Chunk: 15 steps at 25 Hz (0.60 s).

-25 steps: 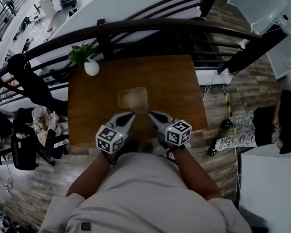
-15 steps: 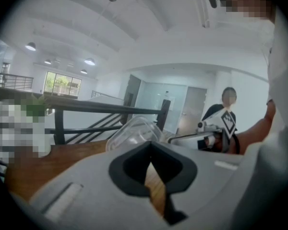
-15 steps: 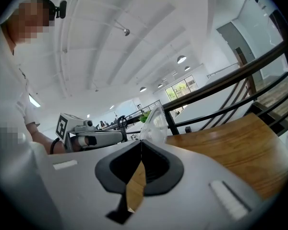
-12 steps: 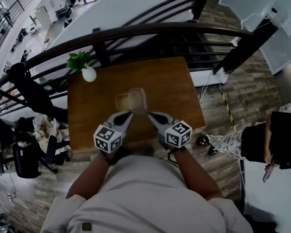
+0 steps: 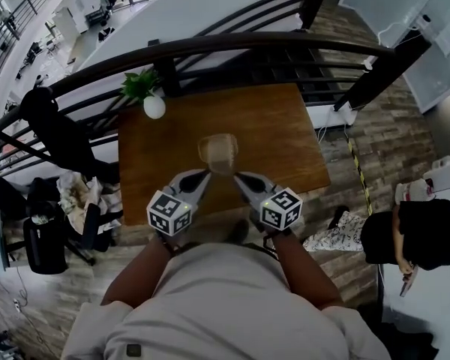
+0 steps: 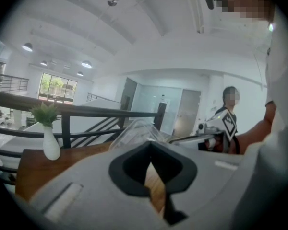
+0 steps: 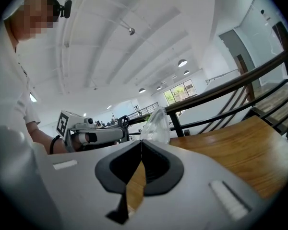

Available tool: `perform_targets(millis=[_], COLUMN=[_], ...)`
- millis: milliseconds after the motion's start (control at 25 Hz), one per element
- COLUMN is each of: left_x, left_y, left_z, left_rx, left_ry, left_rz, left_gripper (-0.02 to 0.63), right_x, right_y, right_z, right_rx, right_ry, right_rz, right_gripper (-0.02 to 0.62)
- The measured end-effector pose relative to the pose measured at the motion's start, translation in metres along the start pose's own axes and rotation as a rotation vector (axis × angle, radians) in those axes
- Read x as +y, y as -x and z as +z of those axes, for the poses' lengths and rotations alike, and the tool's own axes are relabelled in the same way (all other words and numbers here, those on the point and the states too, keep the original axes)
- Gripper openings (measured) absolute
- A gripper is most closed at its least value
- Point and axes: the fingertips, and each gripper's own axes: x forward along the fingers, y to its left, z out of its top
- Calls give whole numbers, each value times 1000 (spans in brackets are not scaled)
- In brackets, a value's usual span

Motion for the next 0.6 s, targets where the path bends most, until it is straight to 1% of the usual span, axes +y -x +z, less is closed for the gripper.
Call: perform_targets(millis=[160,400,600], left_x=[4,-6,-12], left_y=[48,119,163], left_z=[-11,-27,-42], left_rx=[11,14,17], left_ry=[-4,-26,-32], left_rz=[-19,-77,-117], left_gripper=[3,3,3], right_x=[43,116,168], right_y=[-18,-29,-36], right_z=[-8,-30,-46], right_rx=[-20,-52,-69], right_ry=[4,8,19], right_rz=[-15,-51,-71], right_gripper=[6,6,6])
